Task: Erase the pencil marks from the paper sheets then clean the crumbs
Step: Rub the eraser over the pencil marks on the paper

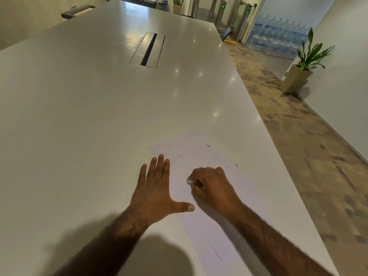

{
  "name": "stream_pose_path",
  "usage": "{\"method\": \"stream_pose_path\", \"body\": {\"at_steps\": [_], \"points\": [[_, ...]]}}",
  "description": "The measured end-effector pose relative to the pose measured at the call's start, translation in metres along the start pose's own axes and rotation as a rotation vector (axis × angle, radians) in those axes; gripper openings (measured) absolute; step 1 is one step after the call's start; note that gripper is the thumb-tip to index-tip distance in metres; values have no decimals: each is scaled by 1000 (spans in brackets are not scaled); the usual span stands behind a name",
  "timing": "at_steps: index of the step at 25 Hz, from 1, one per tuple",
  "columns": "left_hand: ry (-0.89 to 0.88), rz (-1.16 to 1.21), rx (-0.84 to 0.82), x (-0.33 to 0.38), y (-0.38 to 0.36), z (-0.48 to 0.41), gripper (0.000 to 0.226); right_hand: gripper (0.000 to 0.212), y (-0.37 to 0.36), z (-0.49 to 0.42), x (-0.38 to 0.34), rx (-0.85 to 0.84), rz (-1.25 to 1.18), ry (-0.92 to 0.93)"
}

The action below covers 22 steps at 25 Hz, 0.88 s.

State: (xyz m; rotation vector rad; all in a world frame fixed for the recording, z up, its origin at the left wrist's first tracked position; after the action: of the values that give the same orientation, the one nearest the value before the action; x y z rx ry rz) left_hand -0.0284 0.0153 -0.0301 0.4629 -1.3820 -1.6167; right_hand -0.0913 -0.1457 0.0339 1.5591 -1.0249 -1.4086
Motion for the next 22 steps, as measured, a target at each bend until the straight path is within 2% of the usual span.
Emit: {"method": "stream_pose_path", "body": {"at_steps": [2,5,9,10,14,16,19,20,22], "points": [[0,11,6,0,0,1,147,18,5,-10,3,26,-73,-75],[-8,21,32,0,0,0,147,17,-3,-14,-15,-73,-96,-53],[-5,21,34,-1,-1,0,150,12,14,-17,10,-453,-60,-177],[-4,21,38,-1,0,0,150,11,17,-22,13,-497,-64,-192],[-7,39,45,-2,0,0,152,11,18,-44,-1,-352,-117,-144],[-10,41,44,-1,0,0,152,15,19,-40,8,-390,-131,-171],[-13,43,37,-1,0,0,152,11,24,-28,20,-590,-133,-195],[-15,45,32,-1,-1,0,153,8,26,-30,19,-583,-129,-188],[-18,45,31,0,-1,-1,151,9,25,-44,10,-460,-133,-171]]}}
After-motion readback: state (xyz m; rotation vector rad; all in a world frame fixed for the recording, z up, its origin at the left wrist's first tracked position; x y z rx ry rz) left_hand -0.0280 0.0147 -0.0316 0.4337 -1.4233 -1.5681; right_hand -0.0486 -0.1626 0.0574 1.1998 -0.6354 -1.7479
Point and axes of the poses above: each hand's wrist, its own z-axis away from the middle knuckle, its own y-axis out of the back of the hand, x = y × z, the point moved 4 cm from there along -z, towards the middle knuckle, and after that the axes turned 5 degrees about -x, right-handed, at the moved point
